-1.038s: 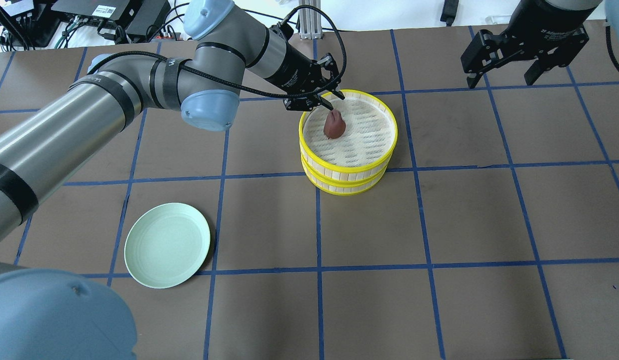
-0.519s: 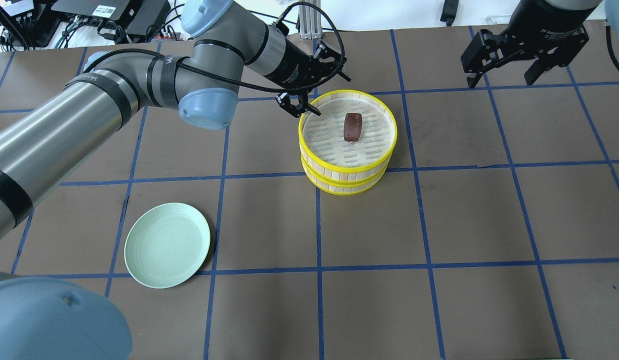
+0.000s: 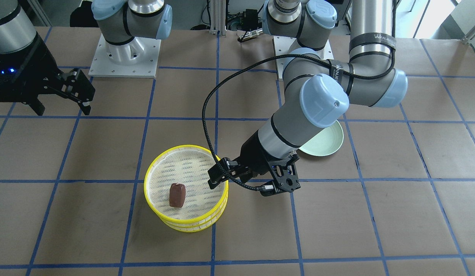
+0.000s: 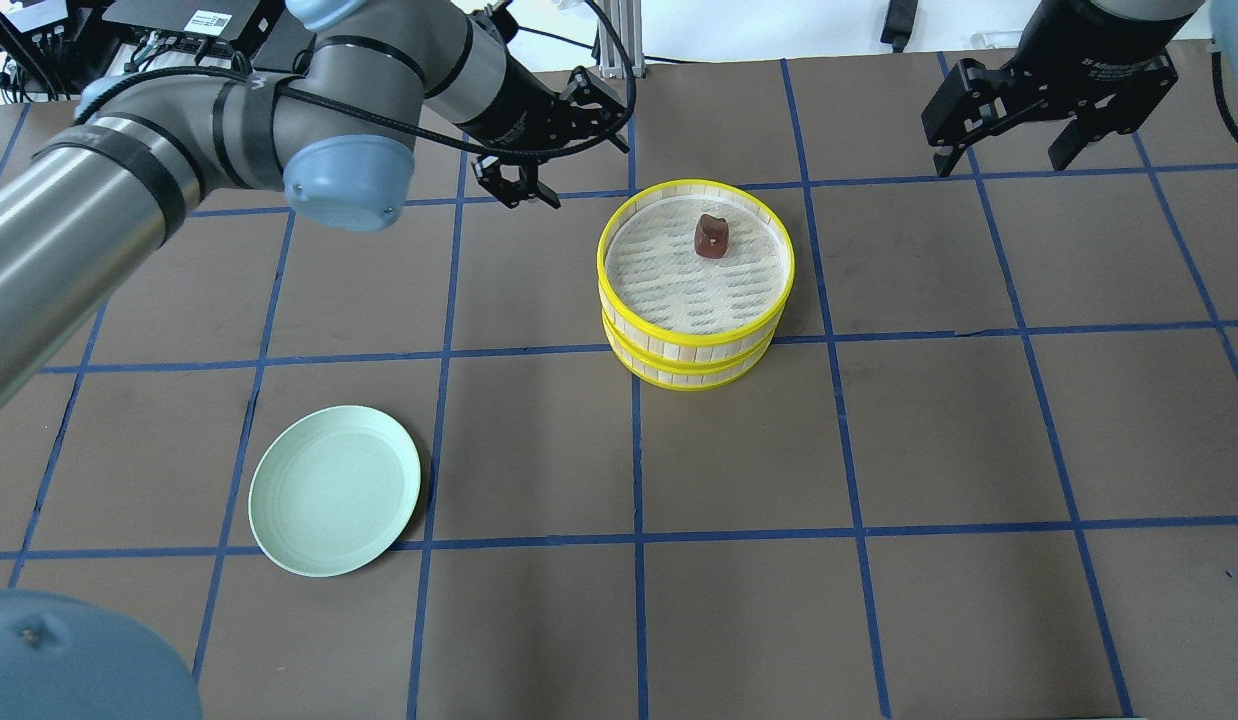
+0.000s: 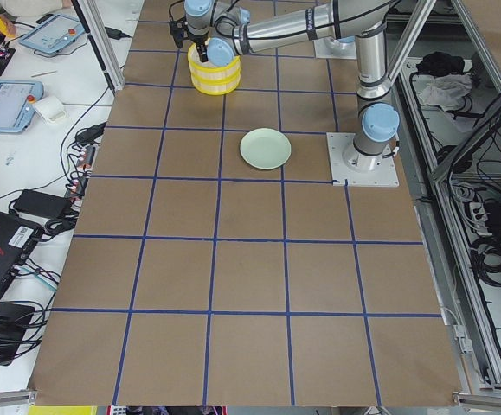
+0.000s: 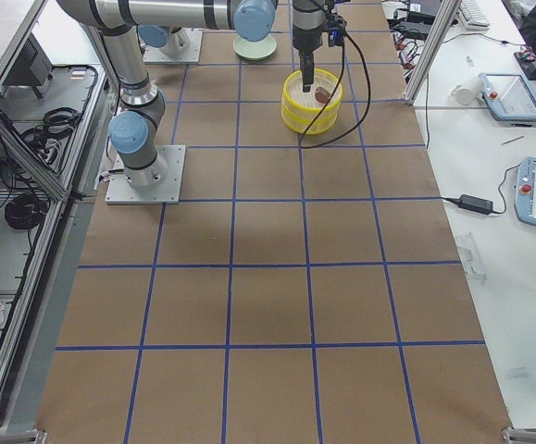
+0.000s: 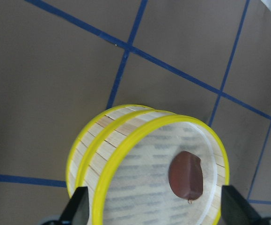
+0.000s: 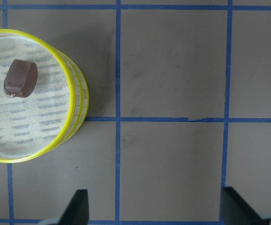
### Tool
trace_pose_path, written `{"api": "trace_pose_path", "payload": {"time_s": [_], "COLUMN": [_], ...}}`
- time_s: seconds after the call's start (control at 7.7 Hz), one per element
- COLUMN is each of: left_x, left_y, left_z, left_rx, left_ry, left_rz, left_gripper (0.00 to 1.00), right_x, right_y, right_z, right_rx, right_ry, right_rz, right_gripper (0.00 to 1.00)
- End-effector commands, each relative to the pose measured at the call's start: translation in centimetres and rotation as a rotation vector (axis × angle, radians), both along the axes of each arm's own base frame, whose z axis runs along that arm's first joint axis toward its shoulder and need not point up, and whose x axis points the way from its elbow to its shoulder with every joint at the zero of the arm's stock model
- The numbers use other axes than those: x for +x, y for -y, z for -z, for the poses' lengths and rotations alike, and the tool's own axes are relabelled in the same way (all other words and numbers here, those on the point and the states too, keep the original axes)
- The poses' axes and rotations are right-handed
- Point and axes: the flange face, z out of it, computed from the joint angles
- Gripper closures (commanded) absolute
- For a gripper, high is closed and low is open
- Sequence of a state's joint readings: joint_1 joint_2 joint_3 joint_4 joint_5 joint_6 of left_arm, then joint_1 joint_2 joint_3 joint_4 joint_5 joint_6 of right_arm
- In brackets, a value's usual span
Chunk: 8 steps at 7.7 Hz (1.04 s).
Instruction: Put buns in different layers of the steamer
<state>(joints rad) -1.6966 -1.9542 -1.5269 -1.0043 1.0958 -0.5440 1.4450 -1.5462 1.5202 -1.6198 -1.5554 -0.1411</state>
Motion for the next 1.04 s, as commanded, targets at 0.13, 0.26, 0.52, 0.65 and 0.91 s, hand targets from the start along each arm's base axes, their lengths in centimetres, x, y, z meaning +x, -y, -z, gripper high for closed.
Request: {"api": "trace_pose_path", "payload": {"time_s": [0.13, 0.26, 0.52, 0.65, 0.91], "left_x": [12.0, 14.9, 17.7, 18.1, 18.9], "left_y": [-2.6, -3.7, -5.7, -6.2, -8.1], "left_z": [-5.6, -7.0, -9.0, -9.0, -9.5], "left_rx": [0.019, 0.035, 0.067, 0.061, 0.103], "left_ry": [0.337, 0.396, 0.475, 0.515, 0.607], "left_rz": [0.088, 0.119, 0.132, 0.178, 0.245], "left_gripper": [0.0, 0.0, 0.0, 0.0, 0.0], "right_x": [0.0, 0.0, 0.0, 0.0, 0.0], "right_y": [0.0, 0.0, 0.0, 0.0, 0.0], "right_z": [0.0, 0.0, 0.0, 0.0, 0.0], "right_rx": [0.001, 0.003, 0.003, 0.003, 0.001], "right_ry": [0.002, 0.0, 0.002, 0.002, 0.001], "right_rz": [0.0, 0.0, 0.0, 0.0, -0.002], "right_gripper": [0.0, 0.0, 0.0, 0.0, 0.0]}}
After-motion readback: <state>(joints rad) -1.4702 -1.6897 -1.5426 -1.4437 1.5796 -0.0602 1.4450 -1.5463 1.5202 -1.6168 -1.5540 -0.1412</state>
